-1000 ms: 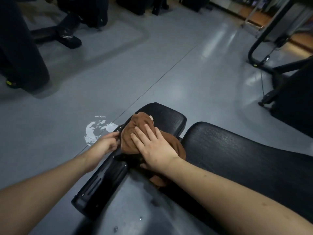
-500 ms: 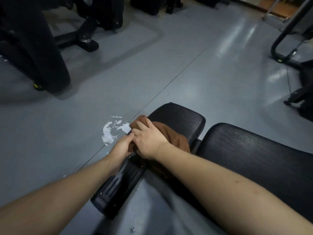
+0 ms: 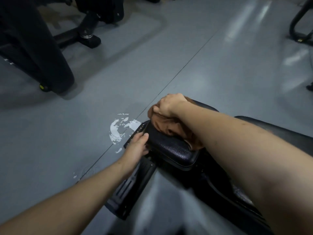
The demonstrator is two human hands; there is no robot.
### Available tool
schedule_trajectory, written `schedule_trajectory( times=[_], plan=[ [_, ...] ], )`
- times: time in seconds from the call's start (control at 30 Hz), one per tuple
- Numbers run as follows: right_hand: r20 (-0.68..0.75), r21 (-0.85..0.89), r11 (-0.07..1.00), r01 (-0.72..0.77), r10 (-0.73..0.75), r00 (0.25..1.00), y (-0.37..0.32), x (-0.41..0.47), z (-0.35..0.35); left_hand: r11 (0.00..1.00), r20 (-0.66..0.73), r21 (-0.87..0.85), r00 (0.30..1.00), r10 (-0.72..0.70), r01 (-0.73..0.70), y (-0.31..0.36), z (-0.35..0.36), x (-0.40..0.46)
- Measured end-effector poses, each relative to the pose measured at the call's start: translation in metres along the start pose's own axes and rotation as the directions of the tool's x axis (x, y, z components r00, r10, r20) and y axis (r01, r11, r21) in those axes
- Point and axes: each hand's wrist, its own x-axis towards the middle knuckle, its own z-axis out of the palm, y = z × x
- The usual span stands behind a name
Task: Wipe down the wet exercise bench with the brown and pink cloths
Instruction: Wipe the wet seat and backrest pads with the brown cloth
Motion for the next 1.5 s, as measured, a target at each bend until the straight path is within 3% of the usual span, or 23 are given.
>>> schedule_trajectory(
  times=[0.27,0.47,0.6,0.7,0.9,1.07,1.3,1.37,1.5],
  plan=[
    [0.072,0.244,0.903,-0.353,0.347,0.935,0.071,-0.018,0.011,0.999,0.036,0.046,0.999,-0.007,0.005,-0.004,-0.009,-0.001],
    [0.056,0.282,0.839,-0.465,0.469,0.881,0.083,-0.044,0.023,0.999,0.035,0.014,0.999,-0.038,0.038,0.004,-0.004,-0.007],
    [0.072,0.376,0.735,-0.564,0.584,0.809,0.091,-0.061,0.035,0.999,0.050,0.030,0.998,-0.033,0.031,0.007,-0.005,-0.009],
    [0.043,0.406,0.721,-0.562,0.599,0.800,0.089,-0.070,0.042,0.998,0.073,0.050,0.997,-0.034,0.031,0.008,-0.004,-0.012],
    [0.000,0.351,0.788,-0.506,0.541,0.841,0.089,-0.061,0.039,0.992,0.121,0.110,0.990,-0.074,0.061,0.016,-0.009,-0.011],
    [-0.032,0.243,0.890,-0.385,0.404,0.914,0.079,-0.032,0.029,0.972,0.113,0.223,0.988,-0.103,0.076,0.016,-0.009,-0.005],
    [-0.070,0.226,0.944,-0.238,0.260,0.963,0.062,-0.015,0.025,0.966,0.120,0.251,0.989,-0.090,0.057,0.008,-0.013,-0.002],
    [-0.093,0.168,0.975,-0.147,0.164,0.982,0.047,-0.014,0.022,0.968,0.126,0.246,0.989,-0.081,0.048,0.008,-0.010,-0.005],
    [-0.125,-0.033,0.986,0.162,-0.165,0.978,-0.016,-0.013,0.021,0.967,0.126,0.250,0.988,-0.092,0.059,0.009,-0.008,-0.010]
  ],
)
